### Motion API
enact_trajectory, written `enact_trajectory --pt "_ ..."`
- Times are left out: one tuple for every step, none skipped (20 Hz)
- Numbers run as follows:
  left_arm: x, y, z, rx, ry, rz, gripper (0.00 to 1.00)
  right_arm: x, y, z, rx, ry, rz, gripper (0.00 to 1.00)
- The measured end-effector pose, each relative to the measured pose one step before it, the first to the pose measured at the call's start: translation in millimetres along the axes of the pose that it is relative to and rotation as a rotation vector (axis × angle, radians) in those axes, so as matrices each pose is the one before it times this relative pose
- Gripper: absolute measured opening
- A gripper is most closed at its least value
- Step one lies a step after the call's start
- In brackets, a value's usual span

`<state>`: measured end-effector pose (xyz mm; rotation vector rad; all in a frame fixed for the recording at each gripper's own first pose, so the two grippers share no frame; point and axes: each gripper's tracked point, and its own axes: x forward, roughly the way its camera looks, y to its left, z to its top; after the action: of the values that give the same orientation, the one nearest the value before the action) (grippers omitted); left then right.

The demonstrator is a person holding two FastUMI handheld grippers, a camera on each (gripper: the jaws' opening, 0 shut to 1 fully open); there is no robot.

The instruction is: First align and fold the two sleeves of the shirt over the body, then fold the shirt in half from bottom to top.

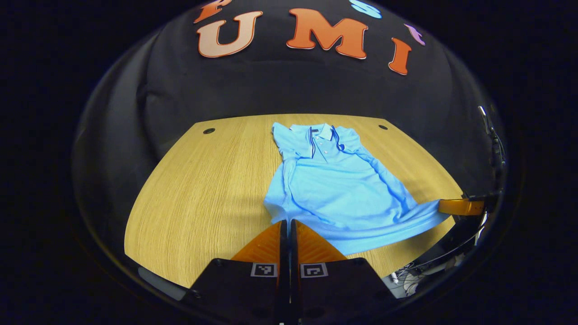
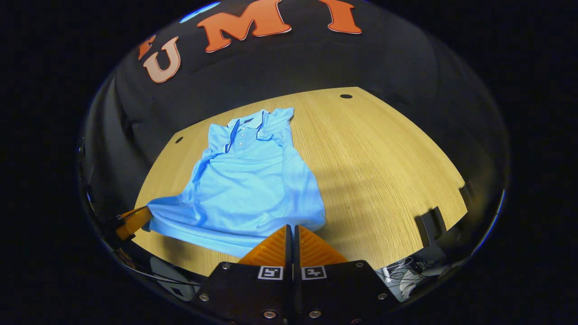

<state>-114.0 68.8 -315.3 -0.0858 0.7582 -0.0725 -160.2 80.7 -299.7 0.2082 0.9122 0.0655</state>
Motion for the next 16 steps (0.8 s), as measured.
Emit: enact_trajectory --pt "2.49 0.96 10.32 0.0002 -0.01701 -0.00454 0.05 0.01 2.55 9.07 -0.01303 -0.01235 0.00284 0.01" --pt "3.0 0.53 10.33 0.00068 -0.01118 -0.00706 0.05 0.16 0.81 10.07 -0.01844 -0.01619 -0.00377 0.01" --pt "4.26 1.11 9.35 -0.00361 -0.01121 -0.00278 0.05 1.39 1.02 10.42 -0.01317 -0.01358 -0.00465 0.01" --pt "4.93 0.29 10.0 -0.00531 -0.00603 -0.00848 0.05 1.74 4.35 10.22 -0.00085 -0.01128 0.00335 0.01" --pt "4.17 1.43 8.88 -0.00137 -0.0092 -0.00267 0.05 3.71 3.32 11.07 0.00082 -0.0108 0.00108 0.01" --pt "3.74 1.25 9.28 -0.00223 -0.007 -0.00464 0.05 3.31 1.2 10.81 -0.00154 -0.00947 -0.00014 0.01" --pt "4.2 0.76 9.34 -0.00011 -0.01039 -0.00174 0.05 4.21 2.5 10.97 -0.00076 -0.00921 0.0014 0.01" --pt "4.8 1.21 8.94 -0.00048 -0.00612 -0.00299 0.05 5.91 1.52 11.25 0.00226 -0.01199 -0.00427 0.0" --pt "4.87 1.66 9.21 0.00069 -0.0086 -0.00344 0.05 4.56 3.13 9.84 0.00543 -0.00628 0.00247 0.01" --pt "4.43 1.25 8.7 0.00158 -0.00584 -0.00268 0.05 4.45 2.65 10.68 0.00493 -0.01093 0.00048 0.0" --pt "6.05 1.34 9.29 -0.00014 -0.00938 -0.00366 0.05 4.6 2.91 8.71 0.00299 -0.00076 0.00428 0.0" --pt "6.07 1.17 9.84 0.00017 -0.00633 -0.00384 0.05 4.57 3.17 9.37 0.00873 -0.00597 0.00586 0.0" --pt "6.34 1.5 7.88 -0.00183 -0.00693 -0.00244 0.05 5.67 3.95 11.01 0.00648 -0.00719 0.00519 0.01" --pt "6.08 0.66 8.83 -0.00231 -0.00252 -0.00575 0.05 6.05 2.05 10.04 0.00488 -0.00649 0.00279 0.01" --pt "7.47 1.78 7.91 0.00165 -0.0028 -0.00092 0.05 5.01 2.76 10.09 0.00337 -0.00843 0.00308 0.0" --pt "7.34 1.25 7.32 0.00366 -0.00289 -0.00316 0.05 6.7 2.42 10.58 0.00157 -0.00752 0.00168 0.0"
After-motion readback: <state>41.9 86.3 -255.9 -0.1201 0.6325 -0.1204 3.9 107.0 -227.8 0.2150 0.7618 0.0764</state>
